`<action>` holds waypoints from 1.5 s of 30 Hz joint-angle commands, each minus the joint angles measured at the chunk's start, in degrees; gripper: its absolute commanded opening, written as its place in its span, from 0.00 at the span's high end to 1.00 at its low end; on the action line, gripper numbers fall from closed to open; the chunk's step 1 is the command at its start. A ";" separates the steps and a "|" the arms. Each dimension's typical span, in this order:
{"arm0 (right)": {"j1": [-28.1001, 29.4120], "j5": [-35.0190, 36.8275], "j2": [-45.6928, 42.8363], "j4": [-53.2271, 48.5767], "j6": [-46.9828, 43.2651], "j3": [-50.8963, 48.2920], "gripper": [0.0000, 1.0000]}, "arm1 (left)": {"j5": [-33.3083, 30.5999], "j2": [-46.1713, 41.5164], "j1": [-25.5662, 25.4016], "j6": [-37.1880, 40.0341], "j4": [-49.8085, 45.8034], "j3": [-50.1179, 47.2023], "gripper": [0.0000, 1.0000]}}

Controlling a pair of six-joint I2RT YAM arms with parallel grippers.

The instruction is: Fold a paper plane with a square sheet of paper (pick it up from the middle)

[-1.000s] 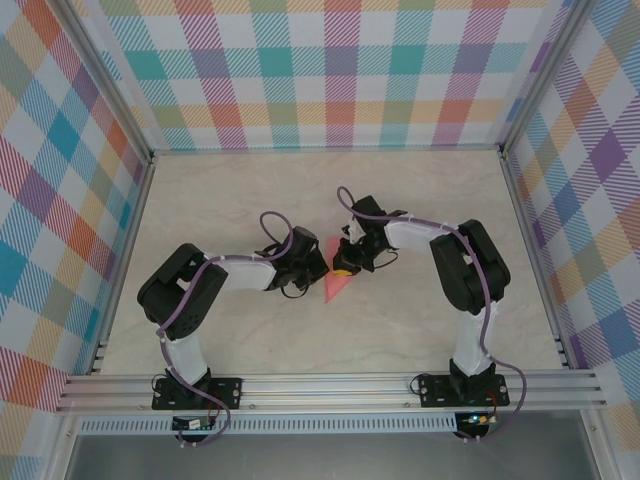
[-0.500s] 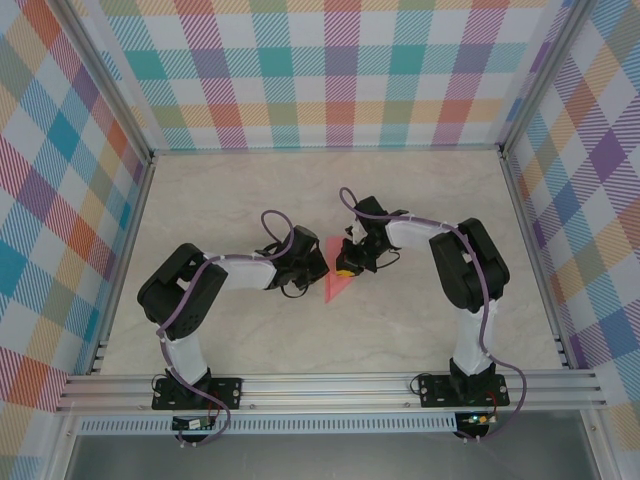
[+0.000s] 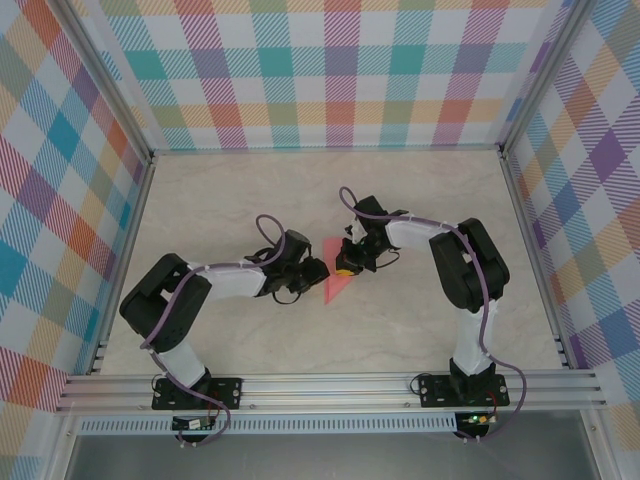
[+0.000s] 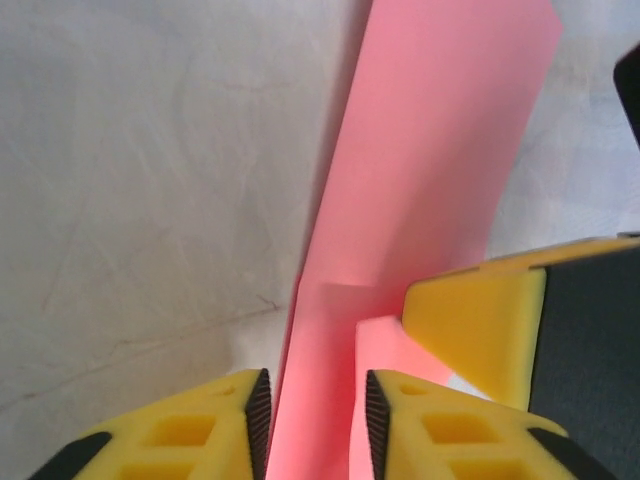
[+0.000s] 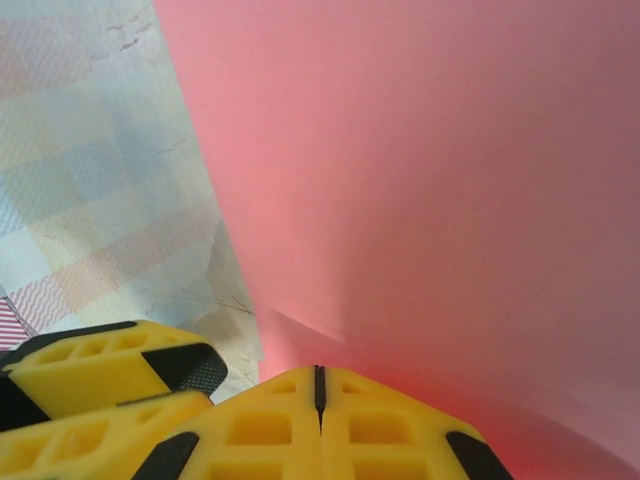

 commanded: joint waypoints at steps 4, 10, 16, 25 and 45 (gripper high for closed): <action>-0.05 -0.98 -0.93 0.34 -0.23 -0.14 1.00 | 5.81 -1.34 0.09 1.23 7.03 -2.57 0.63; -0.05 -1.07 -1.10 0.48 -0.11 -0.14 1.00 | 6.80 0.62 0.22 2.89 7.28 -1.99 0.66; -0.07 -1.25 -1.41 0.32 -0.04 -0.14 1.00 | 8.11 3.71 0.44 3.53 8.43 -1.10 0.71; -0.05 -1.47 -1.80 0.23 -0.06 -0.06 1.00 | 9.39 4.89 0.79 3.70 11.03 -0.56 0.75; -0.64 0.91 -5.98 0.73 -0.38 -1.54 0.97 | 5.92 4.88 1.42 6.99 6.13 0.97 0.95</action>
